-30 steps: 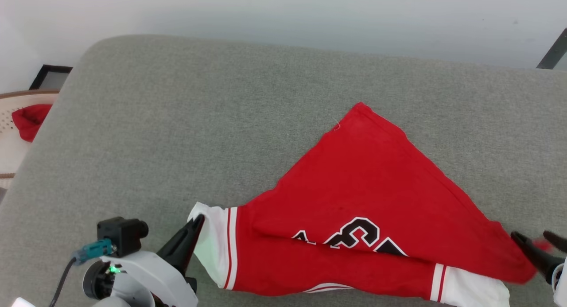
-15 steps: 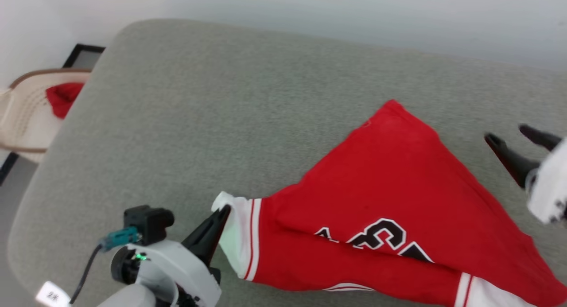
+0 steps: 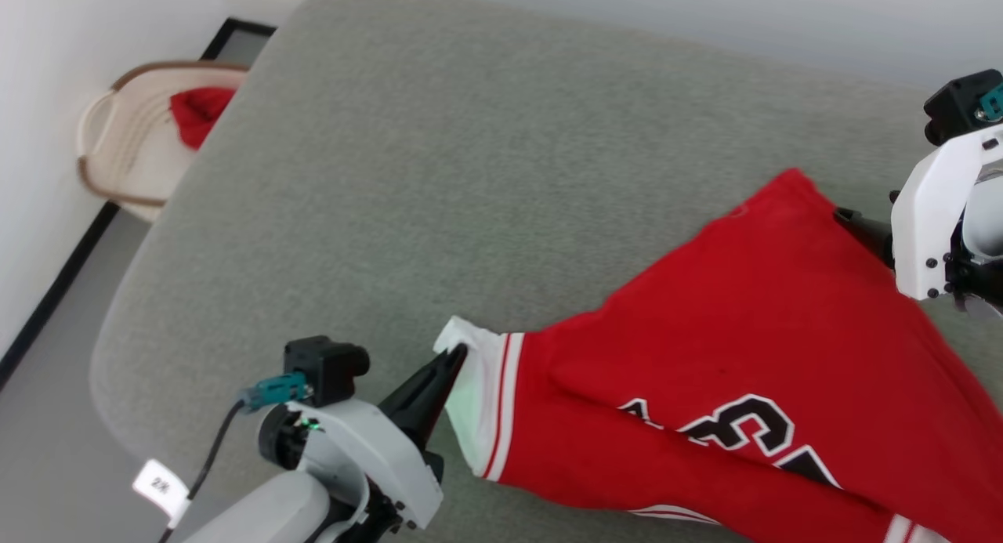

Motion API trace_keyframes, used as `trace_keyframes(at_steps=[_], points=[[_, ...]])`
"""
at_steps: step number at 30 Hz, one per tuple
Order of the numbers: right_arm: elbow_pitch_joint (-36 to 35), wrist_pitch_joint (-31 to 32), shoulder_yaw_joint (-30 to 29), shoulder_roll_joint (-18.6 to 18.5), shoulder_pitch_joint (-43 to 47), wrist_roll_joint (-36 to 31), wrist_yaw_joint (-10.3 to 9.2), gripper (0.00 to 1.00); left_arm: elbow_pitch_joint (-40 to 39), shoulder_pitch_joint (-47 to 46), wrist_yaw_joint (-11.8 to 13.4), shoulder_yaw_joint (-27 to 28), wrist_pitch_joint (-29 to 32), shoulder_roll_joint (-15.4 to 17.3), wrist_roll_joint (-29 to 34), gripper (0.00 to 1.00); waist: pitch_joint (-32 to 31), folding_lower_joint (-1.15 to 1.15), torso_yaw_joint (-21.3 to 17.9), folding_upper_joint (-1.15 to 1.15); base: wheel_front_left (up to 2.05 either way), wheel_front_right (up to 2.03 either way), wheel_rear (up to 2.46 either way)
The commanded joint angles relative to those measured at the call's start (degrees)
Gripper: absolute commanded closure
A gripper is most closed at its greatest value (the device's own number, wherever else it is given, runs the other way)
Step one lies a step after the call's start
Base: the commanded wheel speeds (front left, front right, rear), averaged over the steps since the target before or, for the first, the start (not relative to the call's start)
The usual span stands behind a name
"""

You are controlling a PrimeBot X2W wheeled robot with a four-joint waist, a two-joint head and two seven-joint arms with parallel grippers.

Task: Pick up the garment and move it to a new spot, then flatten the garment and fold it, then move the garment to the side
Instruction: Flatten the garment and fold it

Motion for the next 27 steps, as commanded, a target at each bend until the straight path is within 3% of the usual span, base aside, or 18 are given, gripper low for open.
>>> trace_keyframes(at_steps=[1,10,17,19,22,27], points=[[3.15,0.35,2.62,-0.71,-2.08,0.50,-0.01,0.00,0.96,-1.03,-0.90,-0.35,-0.27,-0.93,0.50,1.00,2.04,0.00,2.92,0.00,0.00,0.00,0.00],[14.04,0.37,11.95,-2.52,-8.41,0.91,-0.02,0.00,4.80,-3.27,-3.71,-1.56,-0.82,-4.33,0.92,1.00,4.79,0.00,6.77,0.00,0.00,0.00,0.00],[21.57,4.53,15.49,-2.25,-9.27,2.54,-0.03,0.00,7.09,-4.12,-5.03,-2.10,-1.25,-6.01,0.91,1.00,5.55,0.00,8.23,0.00,0.00,0.00,0.00],[23.58,7.02,16.64,-1.84,-9.00,3.07,-0.05,1.00,7.69,-4.17,-5.22,-2.24,-1.40,-6.44,0.81,1.00,5.57,0.00,8.51,0.00,0.00,0.00,0.00],[25.68,9.85,17.30,-1.77,-9.33,3.39,-0.04,1.00,8.47,-4.23,-5.53,-2.30,-1.55,-6.74,0.64,1.00,5.61,0.00,8.66,0.00,0.00,0.00,0.00],[27.52,8.71,16.21,-1.43,-11.80,3.63,-0.05,1.00,9.31,-4.10,-5.68,-2.05,-1.86,-6.76,0.33,1.00,5.37,0.00,8.18,0.00,0.00,0.00,0.00]])
